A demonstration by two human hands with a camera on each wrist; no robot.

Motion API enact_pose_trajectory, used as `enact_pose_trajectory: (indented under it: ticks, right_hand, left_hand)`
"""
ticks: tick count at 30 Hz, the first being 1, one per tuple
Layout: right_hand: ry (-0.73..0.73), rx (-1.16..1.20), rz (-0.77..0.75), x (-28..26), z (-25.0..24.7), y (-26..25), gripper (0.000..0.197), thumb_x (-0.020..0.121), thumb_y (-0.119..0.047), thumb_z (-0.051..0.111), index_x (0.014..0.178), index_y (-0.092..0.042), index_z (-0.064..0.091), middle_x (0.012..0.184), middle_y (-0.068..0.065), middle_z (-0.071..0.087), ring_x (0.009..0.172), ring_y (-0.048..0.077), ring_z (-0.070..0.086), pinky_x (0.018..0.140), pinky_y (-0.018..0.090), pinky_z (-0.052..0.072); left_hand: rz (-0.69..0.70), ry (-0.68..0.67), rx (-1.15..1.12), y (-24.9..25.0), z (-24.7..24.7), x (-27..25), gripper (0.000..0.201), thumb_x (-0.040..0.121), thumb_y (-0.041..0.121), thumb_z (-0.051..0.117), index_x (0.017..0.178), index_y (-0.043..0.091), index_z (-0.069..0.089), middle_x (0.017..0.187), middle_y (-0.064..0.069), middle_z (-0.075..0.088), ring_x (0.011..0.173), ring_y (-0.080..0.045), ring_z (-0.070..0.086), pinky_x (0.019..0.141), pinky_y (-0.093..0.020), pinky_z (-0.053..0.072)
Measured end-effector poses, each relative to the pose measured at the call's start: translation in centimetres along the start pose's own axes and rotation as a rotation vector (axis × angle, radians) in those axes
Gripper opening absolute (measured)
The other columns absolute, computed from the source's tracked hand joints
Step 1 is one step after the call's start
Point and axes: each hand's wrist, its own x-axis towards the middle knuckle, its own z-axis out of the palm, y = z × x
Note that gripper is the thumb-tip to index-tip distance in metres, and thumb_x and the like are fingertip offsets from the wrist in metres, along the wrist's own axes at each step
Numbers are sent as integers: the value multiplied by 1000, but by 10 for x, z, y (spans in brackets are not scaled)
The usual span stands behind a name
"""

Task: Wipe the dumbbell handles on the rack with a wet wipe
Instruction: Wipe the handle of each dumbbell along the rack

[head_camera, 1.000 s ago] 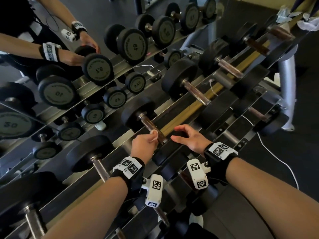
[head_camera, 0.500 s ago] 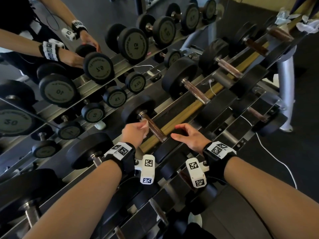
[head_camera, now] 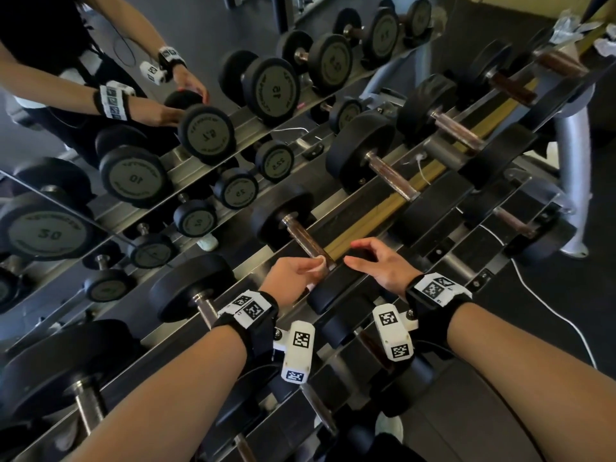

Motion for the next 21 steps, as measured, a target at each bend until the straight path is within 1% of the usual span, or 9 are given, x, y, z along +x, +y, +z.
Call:
enact_pose_trajectory:
  ticks: [2, 5, 6, 10, 12, 14, 17, 19, 21]
  right_hand:
    - [-6, 22, 3, 0, 0, 1, 76, 57, -73, 75, 123, -41, 54, 125, -11, 61, 120, 12, 56, 109, 42, 43]
    - [-20, 56, 0, 0, 0, 3, 74, 60, -70, 76, 124, -41, 54, 127, -10, 61, 120, 11, 55, 110, 42, 42]
    - [-20, 69, -1, 0, 1, 4, 73, 61, -69, 77, 124, -41, 54, 127, -10, 60, 121, 11, 55, 110, 42, 42]
    - [5, 123, -13, 0, 4, 8, 74, 60, -67, 78, 125, -40, 54, 126, -10, 60, 120, 11, 55, 102, 33, 46]
    - [19, 142, -19, -1, 6, 8, 76, 58, -67, 78, 125, -39, 54, 125, -11, 61, 120, 9, 55, 95, 26, 46]
    - [26, 139, -21, 0, 6, 8, 77, 57, -68, 77, 125, -40, 54, 125, -12, 60, 120, 8, 55, 100, 30, 45]
    - [31, 124, -20, 1, 7, 9, 77, 59, -70, 76, 127, -41, 53, 126, -12, 59, 119, 8, 54, 106, 35, 44]
    - [37, 127, -19, 1, 8, 9, 75, 60, -69, 76, 126, -41, 53, 125, -12, 60, 118, 8, 55, 107, 37, 44]
    - [41, 130, -18, 0, 8, 9, 72, 61, -68, 76, 125, -42, 54, 123, -12, 60, 117, 8, 56, 107, 36, 44]
  left_hand:
    - [-30, 12, -70, 3, -7, 1, 19, 93, 21, 65, 107, 30, 73, 98, 9, 75, 101, -11, 67, 85, -15, 51]
    - [-24, 114, -93, 8, -27, 9, 31, 94, 8, 61, 123, 16, 68, 110, -5, 73, 108, -22, 67, 103, -41, 48]
    - [16, 172, -40, 11, -36, 13, 32, 94, 9, 61, 125, 16, 67, 112, -5, 72, 107, -21, 67, 103, -43, 48]
    - [153, 393, 348, 25, -53, 30, 31, 92, 22, 56, 119, 30, 67, 112, 3, 71, 102, -14, 64, 91, -31, 50]
    - [188, 428, 434, 27, -48, 37, 30, 93, 21, 53, 119, 31, 65, 112, 4, 69, 98, -11, 61, 82, -23, 43]
    - [202, 435, 492, 24, -39, 42, 28, 94, 20, 52, 118, 31, 62, 108, 3, 68, 93, -14, 60, 78, -21, 39]
    - [257, 377, 566, 16, -28, 44, 22, 95, 24, 55, 114, 32, 62, 98, 3, 69, 89, -18, 64, 75, -26, 43]
    - [322, 277, 728, 10, -22, 46, 25, 95, 27, 55, 118, 33, 64, 107, 1, 70, 103, -21, 62, 87, -32, 46]
    - [386, 195, 935, 7, -20, 45, 30, 95, 31, 54, 124, 36, 62, 123, 5, 66, 122, -22, 51, 102, -41, 38]
